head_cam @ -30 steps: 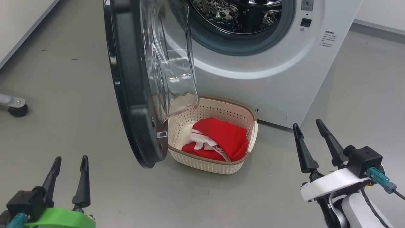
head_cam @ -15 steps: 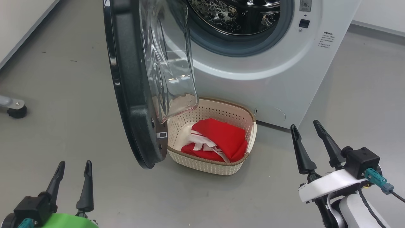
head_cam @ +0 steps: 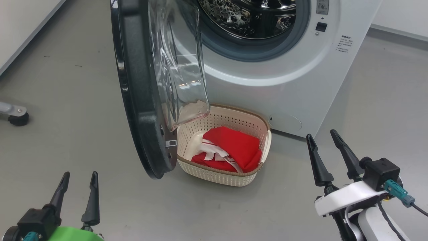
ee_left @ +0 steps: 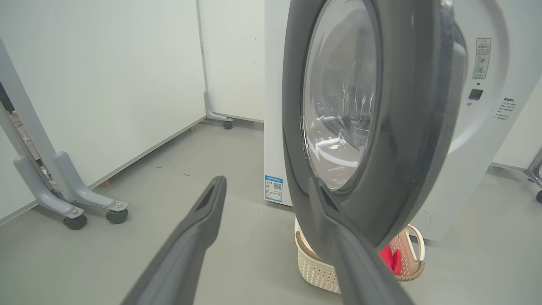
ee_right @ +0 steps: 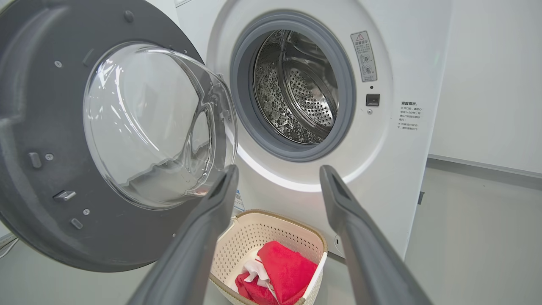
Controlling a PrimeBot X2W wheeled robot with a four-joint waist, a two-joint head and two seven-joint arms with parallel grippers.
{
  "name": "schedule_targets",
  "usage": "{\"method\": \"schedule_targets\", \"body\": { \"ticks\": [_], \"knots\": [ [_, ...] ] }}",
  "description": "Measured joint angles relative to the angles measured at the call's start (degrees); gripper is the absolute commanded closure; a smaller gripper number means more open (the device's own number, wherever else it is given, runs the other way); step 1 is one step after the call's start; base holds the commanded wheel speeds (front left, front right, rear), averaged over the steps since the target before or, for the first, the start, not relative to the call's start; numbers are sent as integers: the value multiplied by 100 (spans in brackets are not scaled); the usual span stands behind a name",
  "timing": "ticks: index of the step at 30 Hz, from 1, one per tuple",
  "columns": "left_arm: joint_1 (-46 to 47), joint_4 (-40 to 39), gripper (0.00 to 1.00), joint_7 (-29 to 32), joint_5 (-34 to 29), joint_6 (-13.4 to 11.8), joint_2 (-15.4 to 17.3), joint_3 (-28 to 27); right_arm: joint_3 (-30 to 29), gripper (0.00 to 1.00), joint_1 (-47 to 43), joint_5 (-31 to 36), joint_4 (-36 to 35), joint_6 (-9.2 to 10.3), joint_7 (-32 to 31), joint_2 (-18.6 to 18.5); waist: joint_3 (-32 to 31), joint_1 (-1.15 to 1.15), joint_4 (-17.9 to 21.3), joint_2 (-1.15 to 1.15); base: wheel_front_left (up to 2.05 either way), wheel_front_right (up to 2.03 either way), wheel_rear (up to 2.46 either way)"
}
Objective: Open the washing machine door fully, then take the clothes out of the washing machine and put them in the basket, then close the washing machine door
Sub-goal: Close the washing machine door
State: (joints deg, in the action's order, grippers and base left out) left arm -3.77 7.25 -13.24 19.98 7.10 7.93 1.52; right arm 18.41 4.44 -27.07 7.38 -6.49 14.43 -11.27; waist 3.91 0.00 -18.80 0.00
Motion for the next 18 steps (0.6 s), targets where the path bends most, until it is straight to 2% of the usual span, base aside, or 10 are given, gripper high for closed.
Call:
{"method": "schedule_targets", "body": {
  "ticks": [18],
  "knots": [
    [75, 121, 0, -53, -93, -1, -8, -3, -44, 0, -1, 1, 9, -1, 0, 25, 21, 0, -18, 0, 0, 0, 0]
  ]
}}
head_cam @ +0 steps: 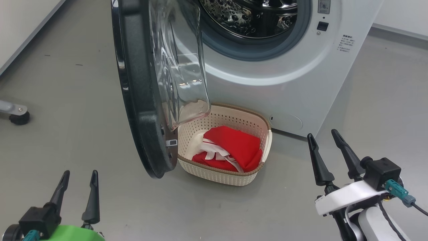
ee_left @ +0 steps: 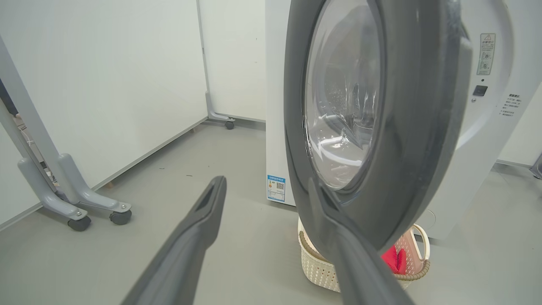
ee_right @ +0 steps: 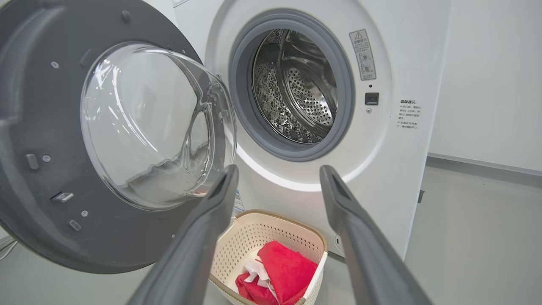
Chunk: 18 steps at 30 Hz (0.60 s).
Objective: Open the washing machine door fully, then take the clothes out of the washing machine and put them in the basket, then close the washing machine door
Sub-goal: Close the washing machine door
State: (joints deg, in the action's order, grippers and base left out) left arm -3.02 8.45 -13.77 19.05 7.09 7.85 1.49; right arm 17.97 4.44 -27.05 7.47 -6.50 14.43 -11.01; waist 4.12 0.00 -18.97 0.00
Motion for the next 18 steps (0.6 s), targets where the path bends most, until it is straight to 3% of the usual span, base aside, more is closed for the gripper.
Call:
{"method": "schedule_targets", "body": {
  "ticks": [15, 16, 17, 18],
  "knots": [
    [42, 42, 0, -41, -48, 0, -63, 7, -30, 0, 0, 9, 16, -15, 0, 14, 7, 0, 4, 0, 0, 0, 0],
    [43, 46, 20, -42, -48, 0, -73, 10, -30, 0, 0, 12, 19, -15, 0, 14, 8, 0, 3, 0, 0, 0, 0],
    [43, 57, 54, -42, -47, 1, -86, 12, -30, 0, 0, 22, 21, -15, 0, 14, 8, 0, 2, 0, 0, 0, 0],
    [43, 68, 72, -42, -41, 0, -104, 12, -30, 0, 0, 25, 22, -15, 0, 14, 7, 0, 1, 0, 0, 0, 0]
  ]
}}
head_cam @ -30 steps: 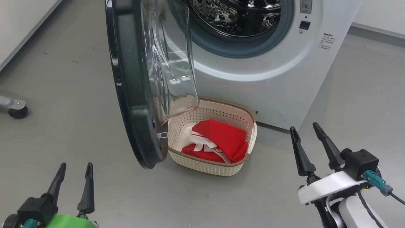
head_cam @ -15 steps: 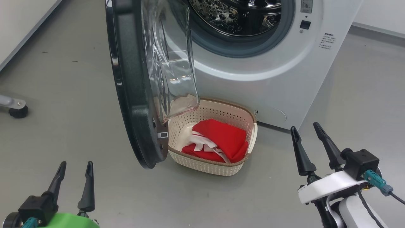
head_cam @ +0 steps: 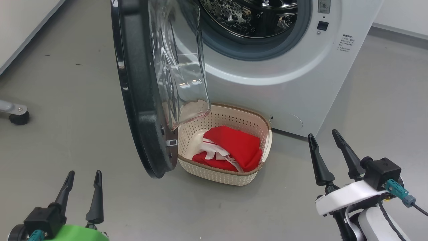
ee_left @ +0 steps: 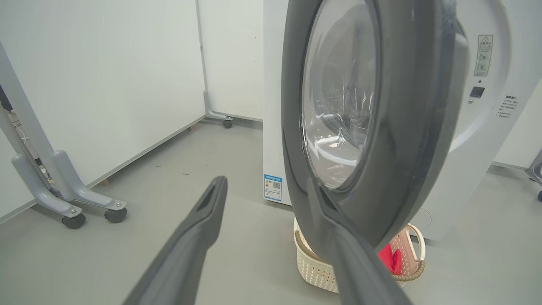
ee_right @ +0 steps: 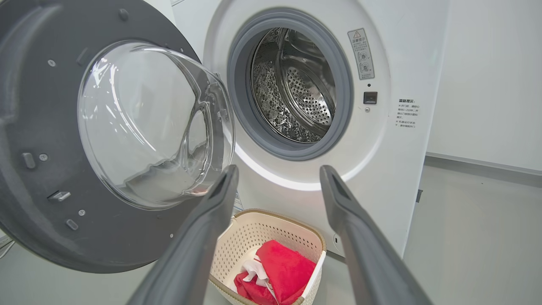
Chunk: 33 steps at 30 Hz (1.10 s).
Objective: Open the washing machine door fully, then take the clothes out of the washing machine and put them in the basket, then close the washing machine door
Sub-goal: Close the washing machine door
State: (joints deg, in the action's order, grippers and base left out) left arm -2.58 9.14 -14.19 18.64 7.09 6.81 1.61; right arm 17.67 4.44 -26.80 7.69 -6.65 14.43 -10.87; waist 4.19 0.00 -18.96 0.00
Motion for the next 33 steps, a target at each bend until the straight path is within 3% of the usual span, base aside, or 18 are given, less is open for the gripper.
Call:
{"method": "schedule_targets", "body": {
  "ticks": [1, 11, 17, 21, 27, 33],
  "knots": [
    [1, 12, 100, 0, 0, 0, -14, 1, -1, 0, 0, 7, 2, 0, 0, 0, -1, 0, -1, 0, 0, 0, 0],
    [4, 47, 100, 0, 8, 0, -24, 18, -1, 0, -1, 15, 10, -31, 0, 0, 5, 0, 2, 0, 0, 0, 0],
    [222, -45, 100, 36, 587, 1, -126, -29, -2, 0, -1, 19, 10, -31, 0, -1, 29, 0, 6, 0, 0, 0, 0],
    [494, -166, 100, 303, 1697, 1, -394, -225, -2, 0, -1, 23, 10, -31, 0, -3, 48, 0, 7, 0, 0, 0, 0],
    [803, -267, 100, 1029, 3000, 1, -442, -381, 51, 0, -1, 27, 9, -31, 0, -1, 79, 0, 34, 0, 0, 0, 0],
    [998, -413, 100, 1893, 5023, 1, -524, -523, 102, 0, 3, 66, 10, -32, 0, 3, 141, 0, 133, 0, 0, 0, 0]
  ]
}}
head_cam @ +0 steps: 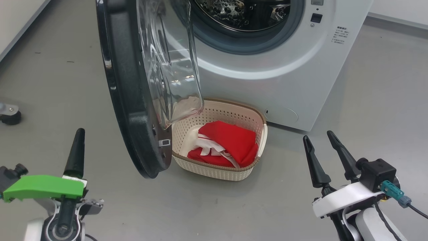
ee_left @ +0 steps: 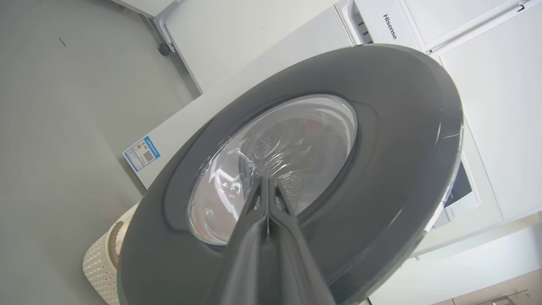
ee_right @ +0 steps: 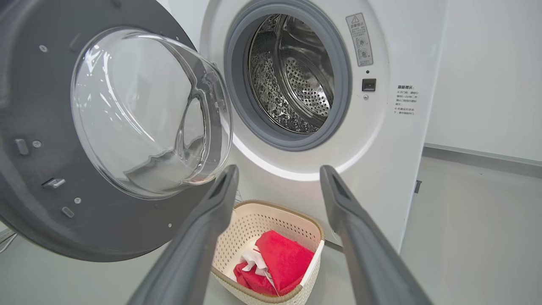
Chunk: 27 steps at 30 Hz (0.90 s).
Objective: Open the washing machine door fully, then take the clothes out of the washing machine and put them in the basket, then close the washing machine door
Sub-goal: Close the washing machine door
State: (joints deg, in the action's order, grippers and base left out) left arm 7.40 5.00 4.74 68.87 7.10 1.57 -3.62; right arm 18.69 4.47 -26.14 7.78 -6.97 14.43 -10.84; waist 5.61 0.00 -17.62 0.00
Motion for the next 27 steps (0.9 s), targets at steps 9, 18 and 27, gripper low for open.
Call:
{"method": "schedule_targets", "body": {
  "ticks": [9, 18, 27],
  "knots": [
    [122, -36, 100, 1230, 2124, -517, 2, 447, -18, 0, 0, 0, 1, 0, 0, -10, 39, 0, 97, 0, 0, 0, 0],
    [109, -304, 100, 1513, 3017, -978, 34, 504, 52, 0, 4, 1, 1, 0, 0, -13, 67, 0, 185, 0, 0, 0, 0],
    [95, -590, 100, 1570, 3264, -1137, 46, 595, 124, 0, 116, 8, 0, -1, 0, -51, 161, 0, 413, 0, 0, 0, 0]
  ]
}}
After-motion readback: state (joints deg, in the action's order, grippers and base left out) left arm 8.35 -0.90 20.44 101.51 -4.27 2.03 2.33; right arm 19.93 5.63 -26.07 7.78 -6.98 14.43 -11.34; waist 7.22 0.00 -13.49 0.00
